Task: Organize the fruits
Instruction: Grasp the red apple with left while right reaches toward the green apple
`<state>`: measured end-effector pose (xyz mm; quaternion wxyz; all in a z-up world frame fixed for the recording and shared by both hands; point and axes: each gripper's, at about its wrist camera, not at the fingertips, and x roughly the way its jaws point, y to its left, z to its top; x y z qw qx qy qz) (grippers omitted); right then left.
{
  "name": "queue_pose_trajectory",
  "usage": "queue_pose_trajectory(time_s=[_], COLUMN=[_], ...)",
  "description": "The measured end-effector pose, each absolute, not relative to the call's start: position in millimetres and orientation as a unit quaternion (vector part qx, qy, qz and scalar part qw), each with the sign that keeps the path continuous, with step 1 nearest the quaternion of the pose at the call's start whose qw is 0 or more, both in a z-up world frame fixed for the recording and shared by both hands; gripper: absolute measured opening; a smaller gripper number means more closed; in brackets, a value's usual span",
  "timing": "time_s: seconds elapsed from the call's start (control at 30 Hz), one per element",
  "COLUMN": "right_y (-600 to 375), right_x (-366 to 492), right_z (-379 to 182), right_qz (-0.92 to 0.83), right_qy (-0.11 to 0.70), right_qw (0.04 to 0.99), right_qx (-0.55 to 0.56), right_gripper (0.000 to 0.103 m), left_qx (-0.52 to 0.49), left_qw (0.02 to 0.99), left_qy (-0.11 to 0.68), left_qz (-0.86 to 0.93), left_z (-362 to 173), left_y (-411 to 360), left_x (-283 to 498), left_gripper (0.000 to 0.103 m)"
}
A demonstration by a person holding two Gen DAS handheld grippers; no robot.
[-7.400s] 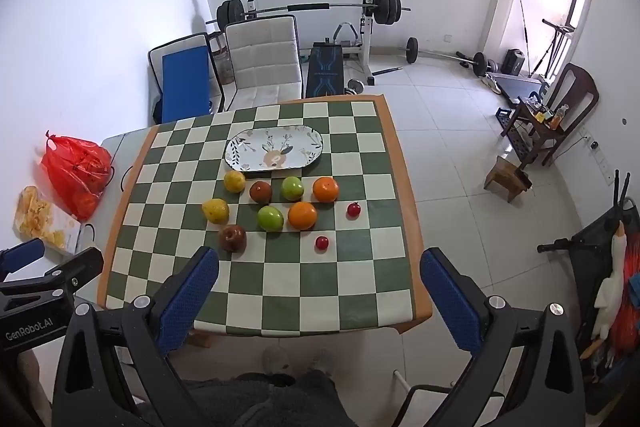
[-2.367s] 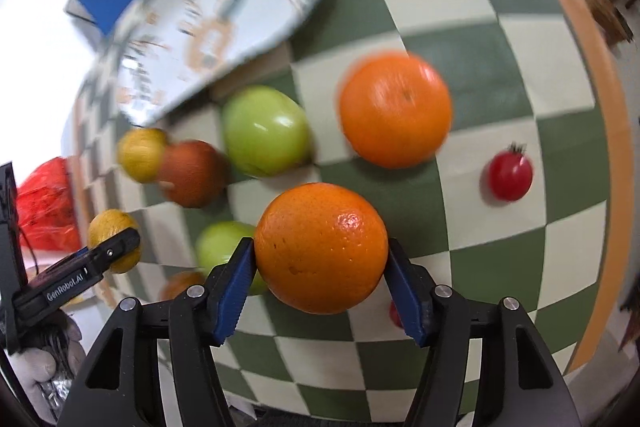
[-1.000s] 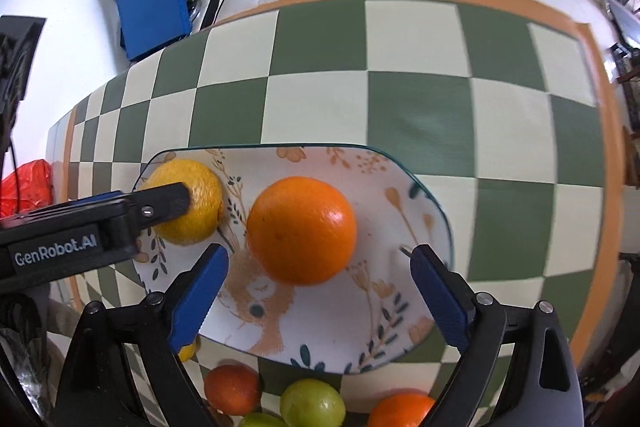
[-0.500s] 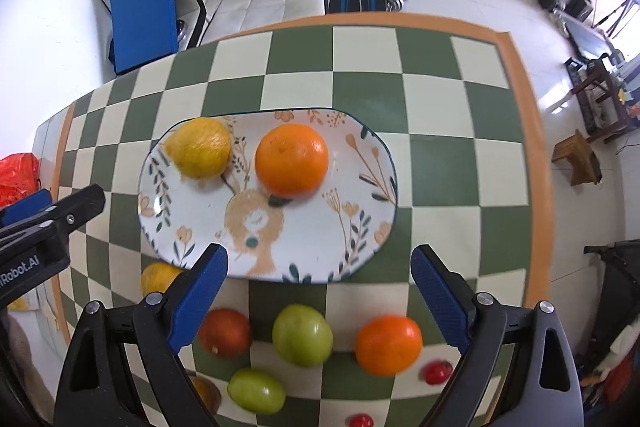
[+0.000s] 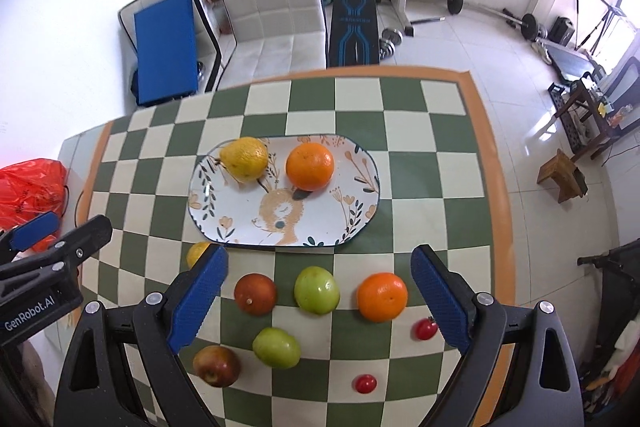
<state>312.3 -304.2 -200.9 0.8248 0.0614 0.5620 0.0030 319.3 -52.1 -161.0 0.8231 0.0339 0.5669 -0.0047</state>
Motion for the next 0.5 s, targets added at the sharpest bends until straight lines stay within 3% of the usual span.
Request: queue_pose_trajectory(time_s=[0.5], right_y=[-305], right_x=[257], right_z=[-154], right_qz=[0.008], right_qy=[0.534], right_qw=[0.841], right_qx=[0.085], right_gripper=[0.095], left_qx=[0.017], left_qw=[0.838], left_qy=[0.544], left_qz=[-0.025], left_z=[-124], left_y=[-53], left_x=[273], left_gripper=[0.085])
